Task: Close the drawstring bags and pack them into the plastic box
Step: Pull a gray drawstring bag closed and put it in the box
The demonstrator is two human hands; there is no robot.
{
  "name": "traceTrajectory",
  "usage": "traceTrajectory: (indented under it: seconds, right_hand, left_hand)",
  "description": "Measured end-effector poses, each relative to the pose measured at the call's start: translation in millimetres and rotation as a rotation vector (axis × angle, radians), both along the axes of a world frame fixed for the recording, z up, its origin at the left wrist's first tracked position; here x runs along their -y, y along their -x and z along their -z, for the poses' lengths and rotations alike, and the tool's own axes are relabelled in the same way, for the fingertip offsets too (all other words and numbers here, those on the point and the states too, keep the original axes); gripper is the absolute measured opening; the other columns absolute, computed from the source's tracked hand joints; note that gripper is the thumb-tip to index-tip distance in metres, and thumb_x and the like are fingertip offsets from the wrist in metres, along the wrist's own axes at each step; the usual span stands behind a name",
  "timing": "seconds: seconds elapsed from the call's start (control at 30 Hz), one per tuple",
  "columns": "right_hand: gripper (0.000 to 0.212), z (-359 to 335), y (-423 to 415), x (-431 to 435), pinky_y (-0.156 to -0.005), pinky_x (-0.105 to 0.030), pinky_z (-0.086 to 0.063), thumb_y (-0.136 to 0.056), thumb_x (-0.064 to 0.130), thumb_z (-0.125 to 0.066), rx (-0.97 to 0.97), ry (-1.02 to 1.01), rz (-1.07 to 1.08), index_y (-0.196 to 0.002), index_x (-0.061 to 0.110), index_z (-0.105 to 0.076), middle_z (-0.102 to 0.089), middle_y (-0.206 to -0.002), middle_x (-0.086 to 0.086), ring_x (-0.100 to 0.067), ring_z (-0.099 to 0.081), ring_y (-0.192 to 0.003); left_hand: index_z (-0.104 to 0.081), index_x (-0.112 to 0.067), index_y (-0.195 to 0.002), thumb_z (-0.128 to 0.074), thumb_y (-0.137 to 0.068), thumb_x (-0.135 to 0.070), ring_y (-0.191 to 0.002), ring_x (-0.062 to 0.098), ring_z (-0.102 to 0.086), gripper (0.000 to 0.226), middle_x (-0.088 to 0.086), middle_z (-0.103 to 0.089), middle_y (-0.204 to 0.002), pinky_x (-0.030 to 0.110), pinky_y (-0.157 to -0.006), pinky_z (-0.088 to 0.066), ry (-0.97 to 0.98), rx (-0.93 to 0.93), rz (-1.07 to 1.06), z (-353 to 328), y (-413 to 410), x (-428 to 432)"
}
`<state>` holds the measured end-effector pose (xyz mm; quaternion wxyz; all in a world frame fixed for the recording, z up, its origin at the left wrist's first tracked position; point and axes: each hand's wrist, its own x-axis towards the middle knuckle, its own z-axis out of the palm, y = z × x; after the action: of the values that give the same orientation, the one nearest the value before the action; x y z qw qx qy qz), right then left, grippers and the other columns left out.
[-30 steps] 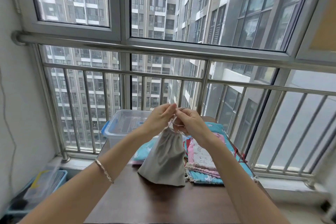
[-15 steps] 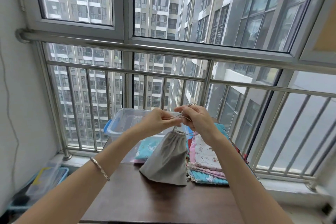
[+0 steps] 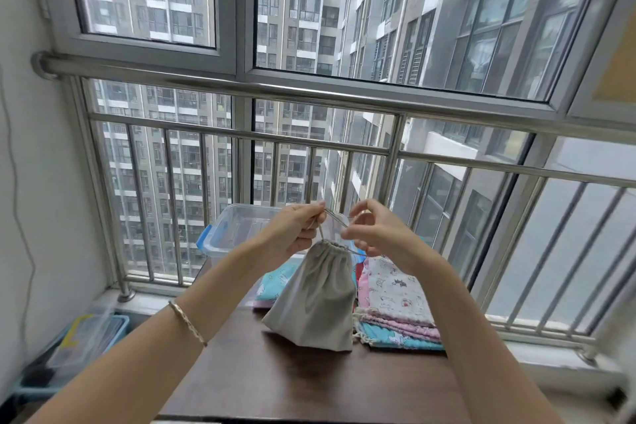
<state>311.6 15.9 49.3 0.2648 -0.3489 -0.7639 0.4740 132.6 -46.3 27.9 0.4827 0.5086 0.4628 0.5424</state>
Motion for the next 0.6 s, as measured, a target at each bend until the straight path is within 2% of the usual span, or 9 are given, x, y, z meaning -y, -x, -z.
traceTrajectory:
  seconds: [0.07, 0.1, 0.17, 0.23, 0.3, 0.37, 0.43, 0.5, 0.6]
  right_hand:
    - [0.061, 3, 1, 1, -0.056, -0.019, -0.043, -0.084, -0.001, -0.06, 0.09, -0.202, -0.015, -0.135, 0.029, -0.047, -0.055, -0.104, -0.005, -0.004, -0.047, -0.057]
    - [0.061, 5, 3, 2, -0.055, -0.017, -0.043, -0.087, -0.005, -0.053, 0.115, -0.291, -0.028, -0.136, 0.032, -0.049, -0.053, -0.109, -0.001, -0.001, -0.046, -0.057]
    - [0.05, 7, 6, 2, -0.062, -0.017, -0.045, -0.091, -0.008, -0.042, 0.117, -0.359, -0.051, -0.117, 0.027, -0.066, -0.051, -0.108, 0.008, 0.0, -0.05, -0.072]
    - [0.049, 9, 8, 1, -0.072, -0.016, -0.043, -0.088, -0.014, -0.038, 0.04, -0.309, -0.074, -0.09, 0.02, -0.074, -0.056, -0.101, 0.009, -0.002, -0.052, -0.083]
    - [0.044, 9, 8, 3, -0.062, -0.012, -0.039, -0.086, -0.017, -0.038, -0.06, -0.193, -0.115, -0.084, 0.009, -0.073, -0.063, -0.082, 0.008, -0.001, -0.049, -0.068]
    - [0.039, 9, 7, 4, -0.051, -0.01, -0.033, -0.089, -0.014, -0.04, -0.111, -0.107, -0.161, -0.084, 0.008, -0.071, -0.066, -0.069, 0.011, 0.0, -0.044, -0.055]
    - [0.03, 8, 8, 6, -0.048, -0.011, -0.031, -0.092, -0.011, -0.045, -0.143, -0.059, -0.23, -0.087, 0.006, -0.068, -0.068, -0.069, 0.006, -0.002, -0.04, -0.051]
    - [0.014, 5, 6, 7, -0.047, -0.013, -0.031, -0.093, -0.004, -0.054, -0.154, -0.019, -0.306, -0.1, 0.001, -0.065, -0.067, -0.07, -0.002, -0.004, -0.039, -0.049]
    - [0.033, 4, 6, 8, -0.046, -0.016, -0.031, -0.084, 0.015, -0.07, -0.127, 0.014, -0.237, -0.113, 0.008, -0.057, -0.058, -0.055, 0.004, -0.006, -0.04, -0.046]
  left_hand:
    - [-0.051, -0.017, -0.063, -0.048, -0.099, -0.03, -0.048, 0.009, -0.021, 0.038, -0.007, -0.031, -0.053, 0.02, -0.047, -0.015, 0.027, -0.031, 0.01, -3, 2, 1]
    - [-0.051, -0.017, -0.064, -0.049, -0.099, -0.03, -0.048, 0.009, -0.02, 0.037, -0.007, -0.03, -0.053, 0.021, -0.048, -0.014, 0.048, -0.06, 0.034, -5, 3, 1]
    - [-0.053, -0.017, -0.064, -0.05, -0.099, -0.029, -0.05, 0.009, -0.02, 0.037, -0.005, -0.03, -0.055, 0.022, -0.05, -0.013, 0.087, -0.121, 0.087, -11, 6, 4]
    - [-0.055, -0.02, -0.06, -0.051, -0.098, -0.032, -0.05, 0.009, -0.02, 0.039, -0.004, -0.03, -0.056, 0.02, -0.05, -0.014, 0.092, -0.185, 0.104, -15, 10, 5]
    - [-0.053, -0.022, -0.058, -0.051, -0.097, -0.035, -0.051, 0.01, -0.02, 0.042, -0.004, -0.028, -0.057, 0.018, -0.048, -0.017, 0.08, -0.227, 0.099, -17, 11, 6]
    - [-0.052, -0.021, -0.058, -0.05, -0.098, -0.035, -0.051, 0.01, -0.02, 0.043, -0.003, -0.027, -0.057, 0.019, -0.048, -0.017, 0.071, -0.245, 0.086, -17, 10, 8]
    - [-0.049, -0.018, -0.06, -0.048, -0.099, -0.034, -0.05, 0.01, -0.019, 0.042, -0.003, -0.026, -0.056, 0.022, -0.049, -0.014, 0.058, -0.272, 0.076, -17, 5, 10]
    - [-0.05, -0.016, -0.064, -0.046, -0.1, -0.032, -0.048, 0.009, -0.02, 0.04, -0.005, -0.027, -0.054, 0.023, -0.048, -0.013, 0.046, -0.295, 0.053, -17, 1, 11]
    - [-0.051, -0.014, -0.07, -0.048, -0.099, -0.033, -0.046, 0.008, -0.023, 0.035, -0.005, -0.031, -0.054, 0.019, -0.046, -0.018, 0.049, -0.314, 0.013, -18, -1, 11]
